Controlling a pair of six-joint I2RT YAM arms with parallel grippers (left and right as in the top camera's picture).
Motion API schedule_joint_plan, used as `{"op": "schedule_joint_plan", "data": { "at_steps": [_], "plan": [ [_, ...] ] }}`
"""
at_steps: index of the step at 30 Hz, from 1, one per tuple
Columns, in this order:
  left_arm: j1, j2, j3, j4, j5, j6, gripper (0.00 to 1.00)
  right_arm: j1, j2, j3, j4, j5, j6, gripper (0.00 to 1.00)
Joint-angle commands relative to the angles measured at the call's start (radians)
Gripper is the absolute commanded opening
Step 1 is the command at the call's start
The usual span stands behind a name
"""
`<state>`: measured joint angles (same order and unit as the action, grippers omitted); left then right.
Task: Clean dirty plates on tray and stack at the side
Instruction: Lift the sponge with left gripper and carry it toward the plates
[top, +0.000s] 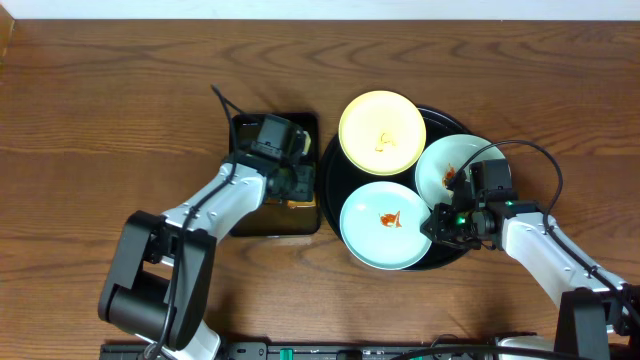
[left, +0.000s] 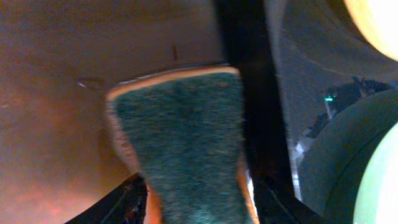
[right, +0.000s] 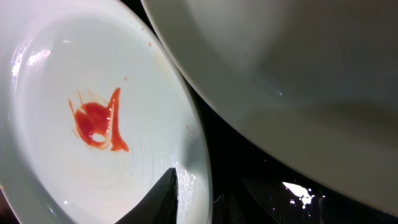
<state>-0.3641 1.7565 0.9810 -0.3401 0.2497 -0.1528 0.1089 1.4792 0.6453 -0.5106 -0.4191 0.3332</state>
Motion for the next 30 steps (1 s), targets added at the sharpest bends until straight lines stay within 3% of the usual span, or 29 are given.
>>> {"op": "schedule_joint_plan", "data": {
  "at_steps": [1,4,12,13,15,22,30],
  "plan": [
    [-0.042,0.002,0.005,0.003,-0.095,0.009,0.56,0.011,0.005,-0.004,0.002,-0.012,0.015,0.22],
    [-0.055,0.002,0.005,0.007,-0.132,0.010,0.54,0.011,0.005,-0.005,0.002,-0.012,0.015,0.22],
    [-0.057,0.033,0.005,0.006,-0.132,0.009,0.35,0.011,0.005,-0.004,0.002,-0.014,0.015,0.22],
    [-0.057,0.042,0.005,0.006,-0.132,0.009,0.29,0.011,0.005,-0.005,0.002,-0.020,0.015,0.22],
    [-0.057,0.044,0.005,0.007,-0.132,0.009,0.08,0.011,0.005,-0.005,0.002,-0.020,0.015,0.23],
    [-0.057,0.039,0.005,0.004,-0.250,0.009,0.07,0.011,0.005,-0.005,0.002,-0.020,0.014,0.24],
    [-0.057,-0.074,0.005,-0.002,-0.259,0.010,0.08,0.011,0.005,-0.005,0.002,-0.019,0.014,0.24]
  ]
}}
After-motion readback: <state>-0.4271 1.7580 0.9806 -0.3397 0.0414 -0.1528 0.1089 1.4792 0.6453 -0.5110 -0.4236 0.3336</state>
